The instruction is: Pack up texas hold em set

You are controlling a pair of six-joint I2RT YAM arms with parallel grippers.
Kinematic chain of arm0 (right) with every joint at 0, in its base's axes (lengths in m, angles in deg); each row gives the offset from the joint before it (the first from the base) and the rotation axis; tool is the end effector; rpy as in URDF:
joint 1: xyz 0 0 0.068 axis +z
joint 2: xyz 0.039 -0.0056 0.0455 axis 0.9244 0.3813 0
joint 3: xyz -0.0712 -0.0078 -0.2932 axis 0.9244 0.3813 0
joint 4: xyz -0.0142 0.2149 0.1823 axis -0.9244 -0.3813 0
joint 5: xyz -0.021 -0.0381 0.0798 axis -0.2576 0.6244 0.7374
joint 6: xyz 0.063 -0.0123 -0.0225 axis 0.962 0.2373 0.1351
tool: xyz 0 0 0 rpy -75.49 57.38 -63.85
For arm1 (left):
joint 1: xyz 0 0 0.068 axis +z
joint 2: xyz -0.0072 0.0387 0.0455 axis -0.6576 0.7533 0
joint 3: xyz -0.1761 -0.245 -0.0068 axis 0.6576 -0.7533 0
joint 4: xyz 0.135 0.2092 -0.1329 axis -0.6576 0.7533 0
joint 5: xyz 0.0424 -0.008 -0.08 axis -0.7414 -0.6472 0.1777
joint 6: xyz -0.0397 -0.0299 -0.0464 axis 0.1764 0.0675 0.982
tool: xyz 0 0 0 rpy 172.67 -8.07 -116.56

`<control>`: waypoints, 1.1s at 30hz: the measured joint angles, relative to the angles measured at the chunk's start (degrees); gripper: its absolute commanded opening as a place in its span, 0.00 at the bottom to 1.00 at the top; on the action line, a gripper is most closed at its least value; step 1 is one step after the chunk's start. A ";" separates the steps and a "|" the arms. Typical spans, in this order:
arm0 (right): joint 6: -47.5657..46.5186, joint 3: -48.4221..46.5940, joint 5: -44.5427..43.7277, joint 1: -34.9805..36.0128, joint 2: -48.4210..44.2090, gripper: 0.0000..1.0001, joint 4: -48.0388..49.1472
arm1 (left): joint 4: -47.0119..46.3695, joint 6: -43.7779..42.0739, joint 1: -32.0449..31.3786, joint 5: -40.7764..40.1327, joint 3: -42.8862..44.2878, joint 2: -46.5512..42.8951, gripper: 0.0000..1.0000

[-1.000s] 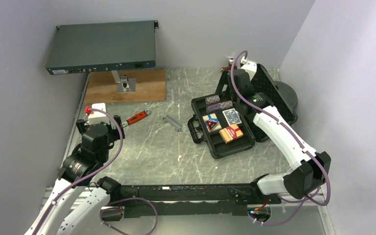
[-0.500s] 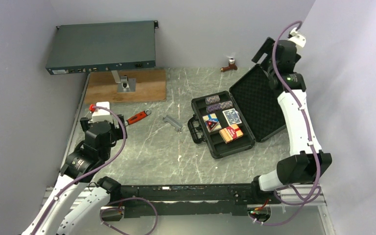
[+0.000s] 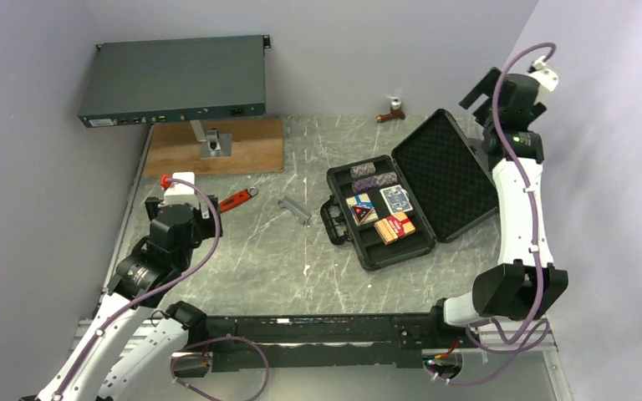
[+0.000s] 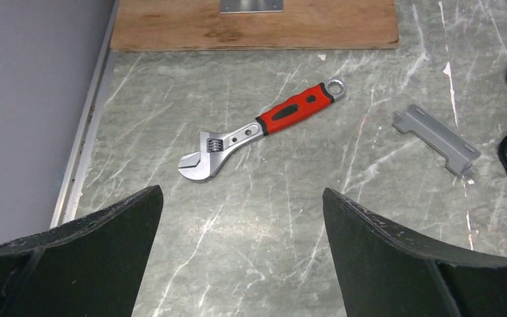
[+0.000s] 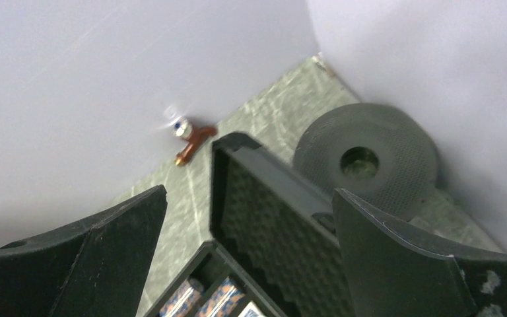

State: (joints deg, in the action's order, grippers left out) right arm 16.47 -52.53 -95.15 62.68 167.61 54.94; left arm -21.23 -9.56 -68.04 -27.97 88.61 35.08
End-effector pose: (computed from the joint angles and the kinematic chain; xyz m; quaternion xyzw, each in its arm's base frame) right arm 0.3460 -0.0454 0.4734 0.2992 0.7455 -0.0052 0.5956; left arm 0.1320 -0.0348 0.3383 -0.0431 0.8253 0.0439 0.5614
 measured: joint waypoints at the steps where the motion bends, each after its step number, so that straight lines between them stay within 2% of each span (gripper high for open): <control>1: 0.09 0.00 0.87 -1.90 0.11 0.98 0.17 | -0.04 -0.04 0.00 0.28 -0.11 0.04 0.97; 6: 0.74 0.04 4.39 -8.37 2.08 0.98 0.87 | -0.63 -0.90 0.00 2.25 -0.37 0.70 0.96; 15: 3.30 0.72 12.81 -15.10 11.15 0.94 1.07 | -1.14 -1.36 0.00 3.98 -0.37 1.51 0.95; 33: 3.74 2.86 26.03 -16.39 15.72 0.94 -2.29 | -1.16 -1.36 0.00 3.78 -0.37 2.27 0.96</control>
State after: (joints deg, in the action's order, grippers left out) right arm 20.21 -49.67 -69.12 46.28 183.32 52.64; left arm -22.39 -10.91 -68.04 -24.19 88.24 37.35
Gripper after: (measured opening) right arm 0.945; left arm 0.958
